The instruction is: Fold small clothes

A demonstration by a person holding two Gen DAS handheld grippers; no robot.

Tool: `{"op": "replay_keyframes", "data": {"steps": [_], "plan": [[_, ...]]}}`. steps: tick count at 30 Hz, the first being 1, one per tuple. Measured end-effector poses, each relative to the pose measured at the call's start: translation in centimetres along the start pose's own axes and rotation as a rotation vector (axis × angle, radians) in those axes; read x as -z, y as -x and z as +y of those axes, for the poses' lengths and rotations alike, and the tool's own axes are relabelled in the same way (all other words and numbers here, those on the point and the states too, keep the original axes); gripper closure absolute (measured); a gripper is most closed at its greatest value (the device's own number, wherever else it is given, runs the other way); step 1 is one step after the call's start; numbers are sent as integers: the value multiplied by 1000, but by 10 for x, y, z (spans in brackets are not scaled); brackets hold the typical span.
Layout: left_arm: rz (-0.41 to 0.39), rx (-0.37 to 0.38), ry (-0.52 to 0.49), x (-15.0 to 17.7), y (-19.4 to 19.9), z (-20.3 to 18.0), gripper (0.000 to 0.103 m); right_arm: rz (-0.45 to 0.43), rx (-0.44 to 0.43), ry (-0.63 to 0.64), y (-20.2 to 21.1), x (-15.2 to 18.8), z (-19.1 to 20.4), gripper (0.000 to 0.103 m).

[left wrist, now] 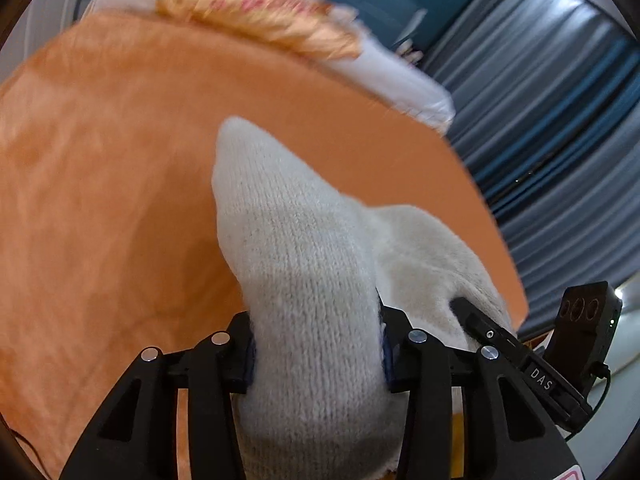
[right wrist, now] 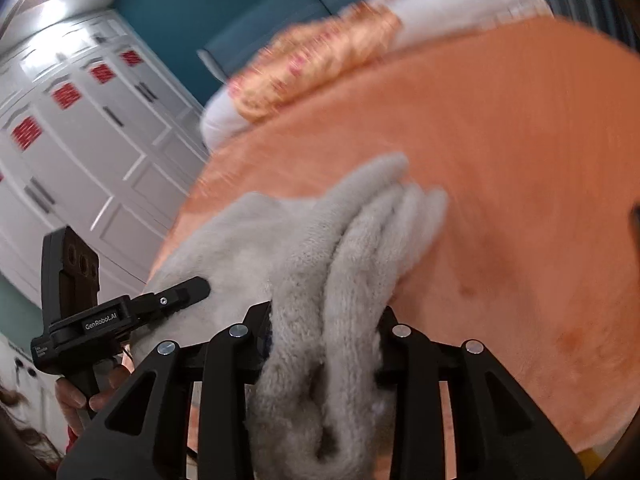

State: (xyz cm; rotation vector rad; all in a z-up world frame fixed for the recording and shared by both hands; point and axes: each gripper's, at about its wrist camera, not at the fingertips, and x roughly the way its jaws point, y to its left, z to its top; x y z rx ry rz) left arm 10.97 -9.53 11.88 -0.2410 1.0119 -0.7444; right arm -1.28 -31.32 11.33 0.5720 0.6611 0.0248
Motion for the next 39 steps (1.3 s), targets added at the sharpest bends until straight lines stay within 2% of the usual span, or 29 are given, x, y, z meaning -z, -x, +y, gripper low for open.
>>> {"op": "replay_keyframes", "data": {"steps": [3,6,8,10,11,13,14,15,16,17,18,19,20,21,23,27,32,33,34,36,39], "plan": [[-112,37,-52,-10,53,-15,63,-118,-28,86,40,-10,42,72],[-236,64,-102,-16,110,-26,62,-246,-92,152,76,-21,82,72],[-314,57,-139,-21,141,-28,62,-294,-121,197,83,-27,104,72],[-355,12,-154,-25,155,-18,60,-301,-131,196,72,-31,114,69],[-355,-17,-158,-28,154,-7,59,-277,-139,182,56,-31,114,68],[-329,-106,-149,-29,135,21,48,-210,-94,160,15,-23,103,55],[-279,-168,-140,-28,109,47,44,-123,-37,119,-27,-11,86,51],[-229,-210,-124,-23,88,66,40,-59,0,91,-49,-1,74,49],[-151,-279,-88,-15,59,95,42,19,56,57,-76,12,61,52],[-72,-349,-42,-4,34,123,49,96,132,13,-99,31,47,55],[-23,-383,0,8,27,143,59,139,155,-26,-108,47,36,55],[6,-378,38,17,24,156,59,146,142,-49,-108,55,31,55],[-11,-353,72,25,30,165,58,142,112,-73,-103,64,28,55],[-55,-344,96,33,43,170,57,136,115,-73,-97,68,29,55],[-73,-334,117,39,56,173,56,138,123,-44,-93,67,33,53],[-110,-308,173,44,69,179,41,140,110,-22,-106,52,41,41],[-65,-299,170,51,44,183,40,218,75,-35,-149,63,40,36],[-54,-312,161,49,37,186,40,228,76,-22,-157,66,41,45],[-44,-325,153,51,31,186,40,233,75,-8,-160,68,43,70],[-30,-330,143,53,26,186,40,204,92,29,-156,63,50,79],[-43,-341,116,54,27,176,40,124,133,76,-137,53,58,82]]}}
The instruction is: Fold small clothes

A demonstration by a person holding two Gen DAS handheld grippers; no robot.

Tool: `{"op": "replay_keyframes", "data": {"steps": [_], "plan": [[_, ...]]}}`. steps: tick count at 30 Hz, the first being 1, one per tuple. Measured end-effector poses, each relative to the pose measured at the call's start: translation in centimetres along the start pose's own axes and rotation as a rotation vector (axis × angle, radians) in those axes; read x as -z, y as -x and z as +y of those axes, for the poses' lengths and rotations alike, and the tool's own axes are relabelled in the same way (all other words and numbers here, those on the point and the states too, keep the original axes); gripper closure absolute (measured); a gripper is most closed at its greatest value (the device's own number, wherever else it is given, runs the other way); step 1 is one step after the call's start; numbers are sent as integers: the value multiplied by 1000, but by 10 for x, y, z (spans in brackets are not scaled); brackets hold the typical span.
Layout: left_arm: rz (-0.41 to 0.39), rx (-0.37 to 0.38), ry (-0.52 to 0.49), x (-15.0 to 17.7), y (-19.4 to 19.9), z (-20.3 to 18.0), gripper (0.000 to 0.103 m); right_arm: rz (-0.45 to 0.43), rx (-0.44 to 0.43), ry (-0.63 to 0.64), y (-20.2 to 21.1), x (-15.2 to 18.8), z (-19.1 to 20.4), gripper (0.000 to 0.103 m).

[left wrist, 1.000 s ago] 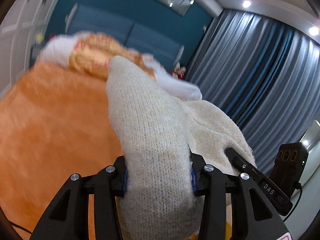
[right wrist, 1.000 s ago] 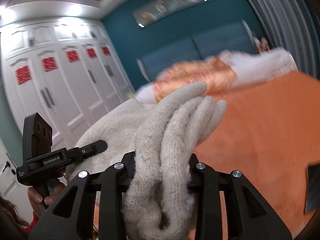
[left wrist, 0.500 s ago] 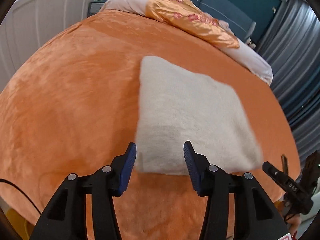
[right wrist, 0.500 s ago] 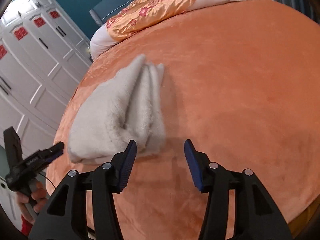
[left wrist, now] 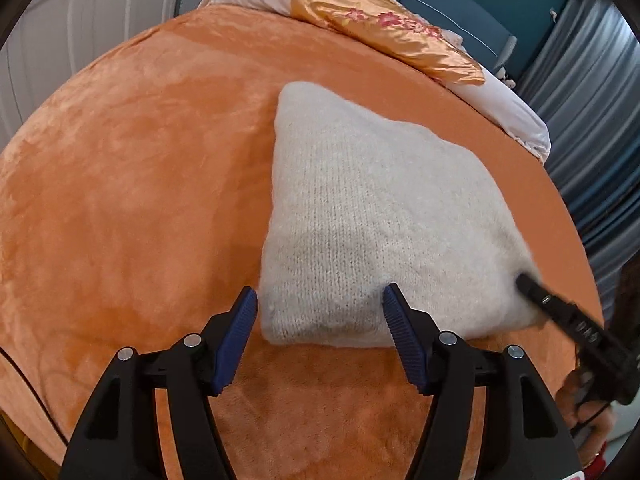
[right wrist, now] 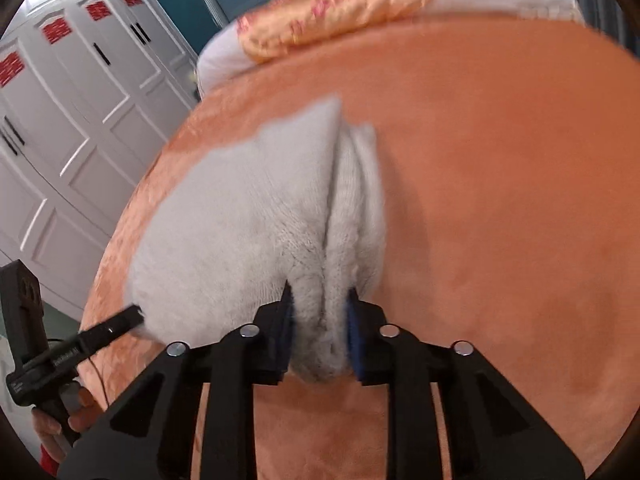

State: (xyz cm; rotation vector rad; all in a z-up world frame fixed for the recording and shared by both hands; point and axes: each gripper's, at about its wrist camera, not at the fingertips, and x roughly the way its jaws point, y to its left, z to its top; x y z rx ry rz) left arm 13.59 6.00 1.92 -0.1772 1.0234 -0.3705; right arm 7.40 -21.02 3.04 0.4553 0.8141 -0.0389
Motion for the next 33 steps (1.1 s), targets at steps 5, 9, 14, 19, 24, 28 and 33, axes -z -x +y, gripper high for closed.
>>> {"op": "replay_keyframes", "data": {"steps": [5,9,14,19,24,28,33], "plan": [[8,-61,-39,7,-11,-9,37,47,105,33,-21,18,-12,72],[-31,-126,-77,15,0,-20,38,-63,192,113,19,21,16,68],[-91,-240,-70,33,15,-35,27,-152,295,166,51,47,41,47],[-107,-334,-75,59,14,-47,23,-154,361,197,47,82,47,32],[-89,-389,-114,82,-1,-51,23,-132,394,189,36,103,37,28],[-68,-395,-118,88,-10,-49,23,-95,384,130,28,107,22,28],[-80,-408,-130,95,-14,-53,23,-59,382,142,20,115,20,27]]}}
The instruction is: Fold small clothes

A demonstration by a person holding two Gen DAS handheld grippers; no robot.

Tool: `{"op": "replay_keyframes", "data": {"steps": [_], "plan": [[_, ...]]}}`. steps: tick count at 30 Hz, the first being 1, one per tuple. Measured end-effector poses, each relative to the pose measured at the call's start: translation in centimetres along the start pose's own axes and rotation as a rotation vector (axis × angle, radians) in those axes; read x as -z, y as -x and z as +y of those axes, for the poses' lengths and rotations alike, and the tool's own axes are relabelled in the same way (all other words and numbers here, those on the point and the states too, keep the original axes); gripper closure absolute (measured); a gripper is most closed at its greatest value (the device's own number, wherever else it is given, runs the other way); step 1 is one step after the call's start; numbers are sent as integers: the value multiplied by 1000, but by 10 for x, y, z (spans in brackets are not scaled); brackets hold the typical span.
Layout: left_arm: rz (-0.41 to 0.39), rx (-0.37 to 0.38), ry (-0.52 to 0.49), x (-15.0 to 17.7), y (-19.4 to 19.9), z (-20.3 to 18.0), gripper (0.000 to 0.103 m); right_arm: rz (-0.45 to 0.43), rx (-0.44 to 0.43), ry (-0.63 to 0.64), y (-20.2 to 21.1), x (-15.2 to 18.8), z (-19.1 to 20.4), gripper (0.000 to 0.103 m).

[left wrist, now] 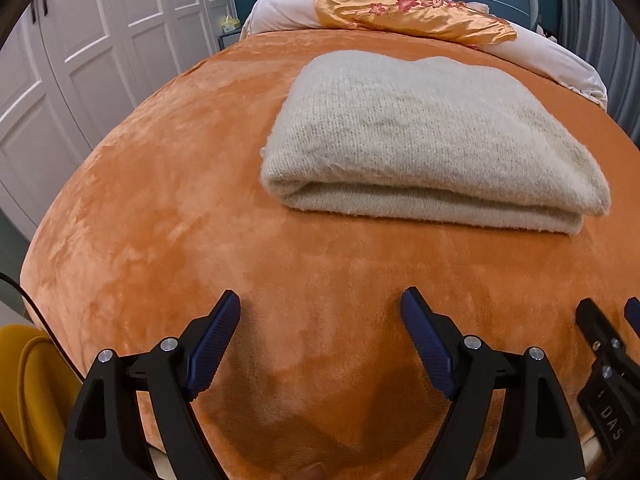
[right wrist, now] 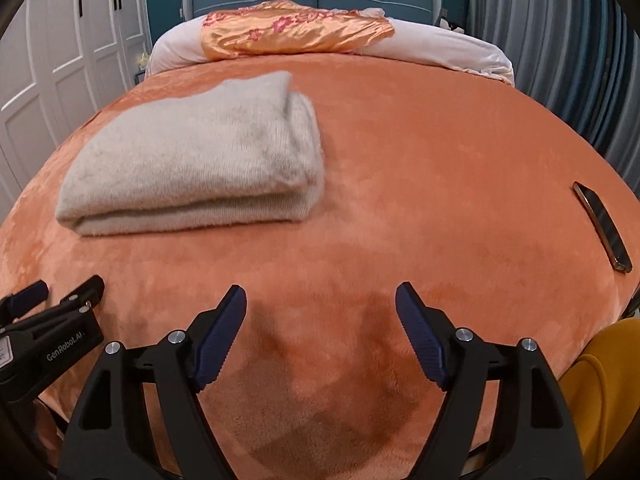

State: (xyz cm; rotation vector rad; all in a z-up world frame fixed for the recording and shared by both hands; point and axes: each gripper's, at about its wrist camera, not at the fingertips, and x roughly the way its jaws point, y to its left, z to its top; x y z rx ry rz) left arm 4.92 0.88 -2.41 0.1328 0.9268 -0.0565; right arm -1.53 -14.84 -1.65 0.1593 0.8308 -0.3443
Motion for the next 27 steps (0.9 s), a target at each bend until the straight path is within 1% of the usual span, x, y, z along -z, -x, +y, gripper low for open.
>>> {"op": "replay_keyframes", "data": {"steps": [3,6,11,13,16,27], "plan": [[-13,-19,-24,3,1,-6,22,15,-1,20,-3,4,6,26],[-23,-31,-38,6,2,-9,22,19,-1,33,-4,7,9,17],[-22,-38,-38,7,-1,-10,22,21,-6,64,-5,10,12,14],[-21,-39,-35,6,-2,-9,20,25,-7,72,-6,10,14,11],[-15,-50,-17,6,-4,-7,15,32,-7,67,-7,11,16,9],[-10,-58,2,6,-8,-7,12,47,-19,49,-12,11,15,6]]}}
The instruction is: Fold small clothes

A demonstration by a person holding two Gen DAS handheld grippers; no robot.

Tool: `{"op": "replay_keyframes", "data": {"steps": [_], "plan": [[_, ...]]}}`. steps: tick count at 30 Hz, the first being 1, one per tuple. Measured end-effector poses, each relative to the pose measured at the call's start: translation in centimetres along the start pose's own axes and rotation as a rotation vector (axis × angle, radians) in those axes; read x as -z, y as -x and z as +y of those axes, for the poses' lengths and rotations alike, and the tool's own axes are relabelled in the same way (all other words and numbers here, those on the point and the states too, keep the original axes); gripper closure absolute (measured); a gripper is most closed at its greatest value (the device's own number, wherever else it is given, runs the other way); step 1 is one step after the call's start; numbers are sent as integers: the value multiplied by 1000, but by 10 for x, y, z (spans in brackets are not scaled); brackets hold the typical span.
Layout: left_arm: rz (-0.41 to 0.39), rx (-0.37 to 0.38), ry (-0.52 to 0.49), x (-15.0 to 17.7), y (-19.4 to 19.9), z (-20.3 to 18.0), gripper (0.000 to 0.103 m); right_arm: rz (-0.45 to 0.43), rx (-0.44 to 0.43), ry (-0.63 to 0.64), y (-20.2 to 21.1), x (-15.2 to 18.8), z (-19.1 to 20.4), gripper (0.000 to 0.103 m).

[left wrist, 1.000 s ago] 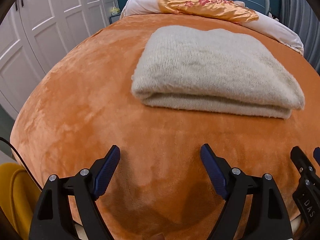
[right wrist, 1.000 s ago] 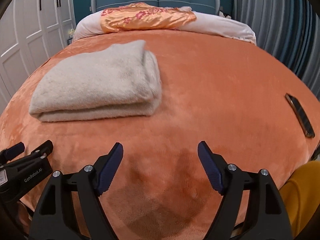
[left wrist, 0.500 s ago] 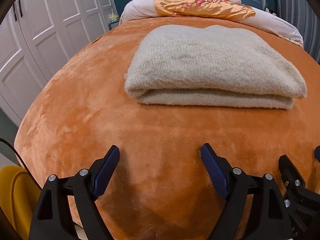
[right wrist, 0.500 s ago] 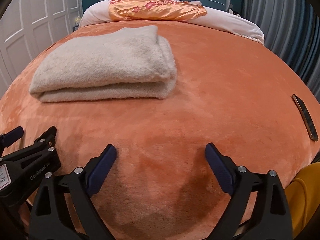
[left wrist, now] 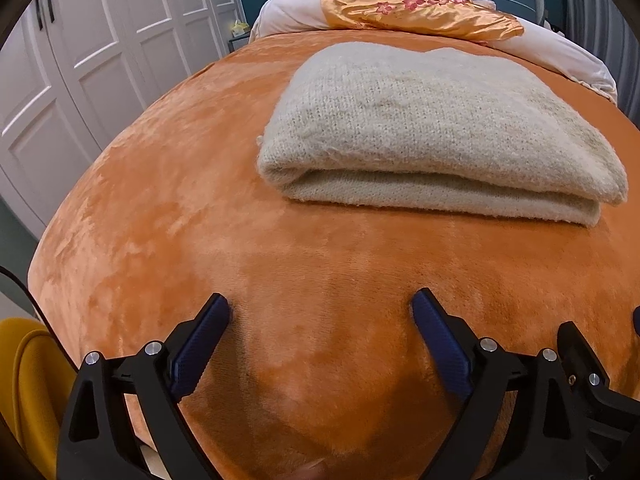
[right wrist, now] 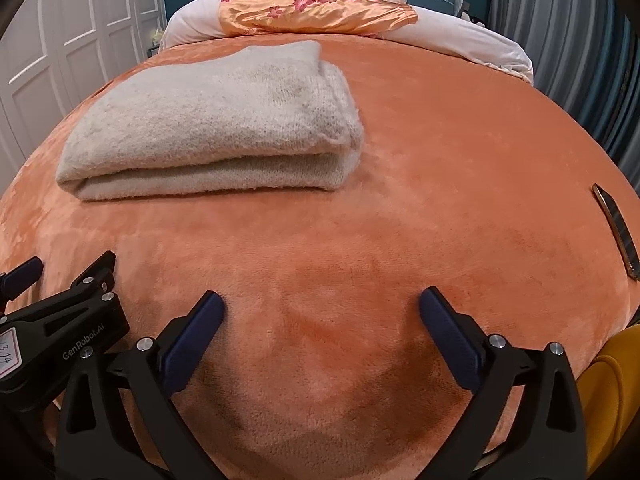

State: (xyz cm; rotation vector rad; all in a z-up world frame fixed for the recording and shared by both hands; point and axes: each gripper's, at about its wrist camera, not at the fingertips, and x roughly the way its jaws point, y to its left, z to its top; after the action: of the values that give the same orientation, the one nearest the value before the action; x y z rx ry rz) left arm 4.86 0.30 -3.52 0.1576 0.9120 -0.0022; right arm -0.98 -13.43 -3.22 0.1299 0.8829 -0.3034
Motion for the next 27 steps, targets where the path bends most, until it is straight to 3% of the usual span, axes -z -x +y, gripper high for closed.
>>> {"op": "replay_keyframes", "data": {"steps": [27], "plan": [[-6,-7,11,0,-3,0,11,1,-8,-1,-3,-1,-4,5]]}}
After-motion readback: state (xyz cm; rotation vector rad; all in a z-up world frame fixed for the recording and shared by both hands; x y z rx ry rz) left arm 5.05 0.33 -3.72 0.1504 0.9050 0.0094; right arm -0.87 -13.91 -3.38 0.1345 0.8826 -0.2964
